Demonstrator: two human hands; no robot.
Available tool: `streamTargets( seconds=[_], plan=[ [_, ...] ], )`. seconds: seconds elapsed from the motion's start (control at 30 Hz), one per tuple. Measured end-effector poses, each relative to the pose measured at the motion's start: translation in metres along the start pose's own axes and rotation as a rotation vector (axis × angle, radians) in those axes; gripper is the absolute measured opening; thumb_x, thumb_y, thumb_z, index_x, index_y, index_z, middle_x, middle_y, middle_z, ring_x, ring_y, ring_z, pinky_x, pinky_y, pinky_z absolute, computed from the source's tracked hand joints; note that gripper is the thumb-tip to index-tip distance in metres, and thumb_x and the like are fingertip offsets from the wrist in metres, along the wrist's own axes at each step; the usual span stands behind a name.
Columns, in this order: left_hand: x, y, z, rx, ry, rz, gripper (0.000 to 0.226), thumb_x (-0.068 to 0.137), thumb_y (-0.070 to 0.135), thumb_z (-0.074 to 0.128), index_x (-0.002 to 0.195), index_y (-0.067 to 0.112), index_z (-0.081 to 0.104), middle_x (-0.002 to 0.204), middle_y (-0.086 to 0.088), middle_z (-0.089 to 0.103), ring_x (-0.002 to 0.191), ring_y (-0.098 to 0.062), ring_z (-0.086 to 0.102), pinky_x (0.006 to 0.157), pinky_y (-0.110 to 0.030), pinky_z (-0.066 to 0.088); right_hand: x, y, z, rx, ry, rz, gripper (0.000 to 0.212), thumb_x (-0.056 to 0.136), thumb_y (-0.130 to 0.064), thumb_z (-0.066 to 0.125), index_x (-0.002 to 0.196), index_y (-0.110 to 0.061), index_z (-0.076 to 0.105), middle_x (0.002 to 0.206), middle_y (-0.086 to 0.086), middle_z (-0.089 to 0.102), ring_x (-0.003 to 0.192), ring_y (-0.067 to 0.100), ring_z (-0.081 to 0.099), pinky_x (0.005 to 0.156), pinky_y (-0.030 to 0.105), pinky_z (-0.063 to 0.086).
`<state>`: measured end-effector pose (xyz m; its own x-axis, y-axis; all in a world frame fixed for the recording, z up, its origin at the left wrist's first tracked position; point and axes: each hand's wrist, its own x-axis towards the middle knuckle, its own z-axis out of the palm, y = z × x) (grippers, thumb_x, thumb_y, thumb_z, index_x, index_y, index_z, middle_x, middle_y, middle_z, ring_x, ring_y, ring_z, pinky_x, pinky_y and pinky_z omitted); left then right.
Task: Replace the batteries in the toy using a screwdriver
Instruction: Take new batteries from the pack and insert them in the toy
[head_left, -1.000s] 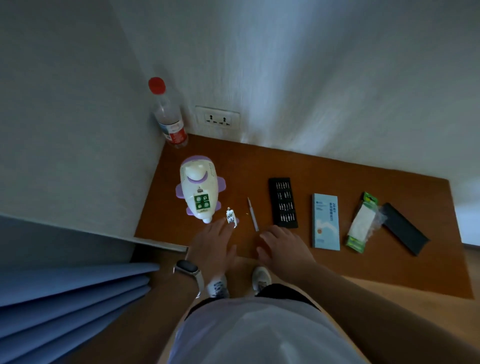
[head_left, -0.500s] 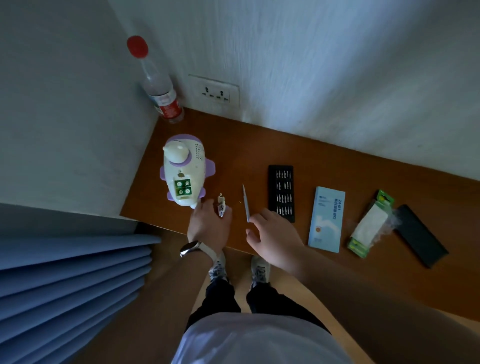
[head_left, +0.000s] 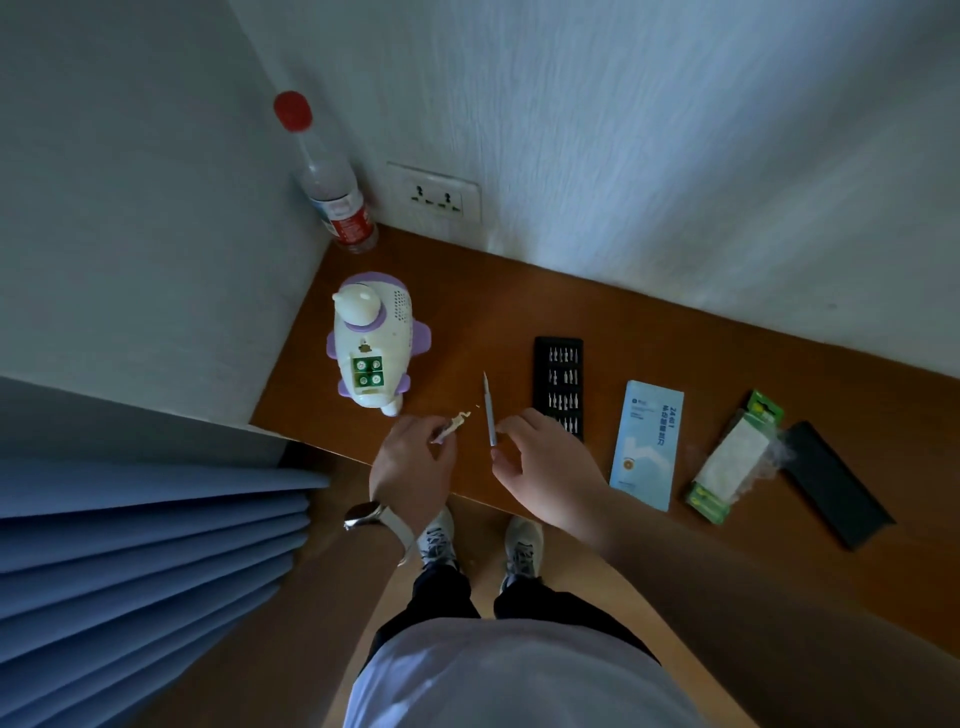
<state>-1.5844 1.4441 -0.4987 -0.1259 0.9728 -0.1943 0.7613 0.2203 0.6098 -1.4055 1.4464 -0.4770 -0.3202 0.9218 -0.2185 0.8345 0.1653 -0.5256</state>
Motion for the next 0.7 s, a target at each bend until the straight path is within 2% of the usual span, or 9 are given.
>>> streamTargets(
  seconds=[0.1,0.17,0.33,0.43,0.57,0.7],
  plan=[
    [-0.013,0.006,-0.011,-0.029,0.012,0.144,0.015,0.089,0.018,0.070,0.104,0.019,0.073,0.095,0.006,0.063,0.081,-0.010,0.059,0.067,-0.014,0.043,0.003,-0.007,-0.010,0.032,0.020,-0.025,0.040,0.096,-0.038,0.054,0.132,-0.020,0.052,0.115,-0.006,0.056,0.093,0.006,0.050,0.073,0.021,0.043],
    [-0.019,0.010,-0.018,-0.041,0.010,0.212,0.018,0.088,0.018,0.071,0.105,0.019,0.073,0.098,0.006,0.065,0.080,-0.008,0.060,0.067,-0.015,0.047,0.005,-0.010,-0.016,0.051,0.005,-0.066,0.046,0.095,-0.038,0.056,0.137,-0.020,0.049,0.118,-0.006,0.055,0.093,0.005,0.049,0.074,0.020,0.043],
    [-0.027,0.022,-0.039,-0.113,-0.040,0.301,0.022,0.087,0.014,0.070,0.109,0.015,0.072,0.103,0.004,0.064,0.084,-0.009,0.064,0.072,-0.020,0.055,0.009,-0.016,-0.029,0.085,-0.029,-0.188,0.042,0.091,-0.027,0.065,0.131,-0.016,0.058,0.119,0.000,0.058,0.098,0.015,0.058,0.074,0.021,0.041],
    [-0.029,0.030,-0.049,-0.159,0.015,0.331,0.024,0.086,0.010,0.073,0.110,0.014,0.071,0.100,0.002,0.068,0.084,-0.007,0.065,0.073,-0.017,0.056,0.011,-0.025,-0.039,0.112,-0.025,-0.232,0.034,0.091,-0.022,0.064,0.125,-0.016,0.062,0.114,0.000,0.061,0.095,0.015,0.059,0.074,0.025,0.046],
    [-0.029,0.045,-0.066,-0.289,0.116,0.224,0.022,0.082,0.009,0.079,0.102,0.017,0.072,0.088,0.010,0.070,0.083,0.002,0.067,0.070,-0.005,0.049,0.013,-0.039,-0.053,0.182,0.014,-0.225,0.030,0.093,-0.022,0.063,0.123,-0.019,0.063,0.102,-0.009,0.060,0.085,0.007,0.055,0.071,0.026,0.049],
    [-0.024,0.046,-0.085,-0.352,0.120,0.136,0.017,0.079,0.013,0.082,0.093,0.015,0.072,0.081,0.012,0.070,0.080,0.003,0.066,0.066,-0.005,0.047,0.019,-0.054,-0.063,0.206,0.062,-0.258,0.029,0.092,-0.024,0.064,0.120,-0.020,0.063,0.090,-0.018,0.051,0.080,0.005,0.056,0.070,0.027,0.052]
  ],
)
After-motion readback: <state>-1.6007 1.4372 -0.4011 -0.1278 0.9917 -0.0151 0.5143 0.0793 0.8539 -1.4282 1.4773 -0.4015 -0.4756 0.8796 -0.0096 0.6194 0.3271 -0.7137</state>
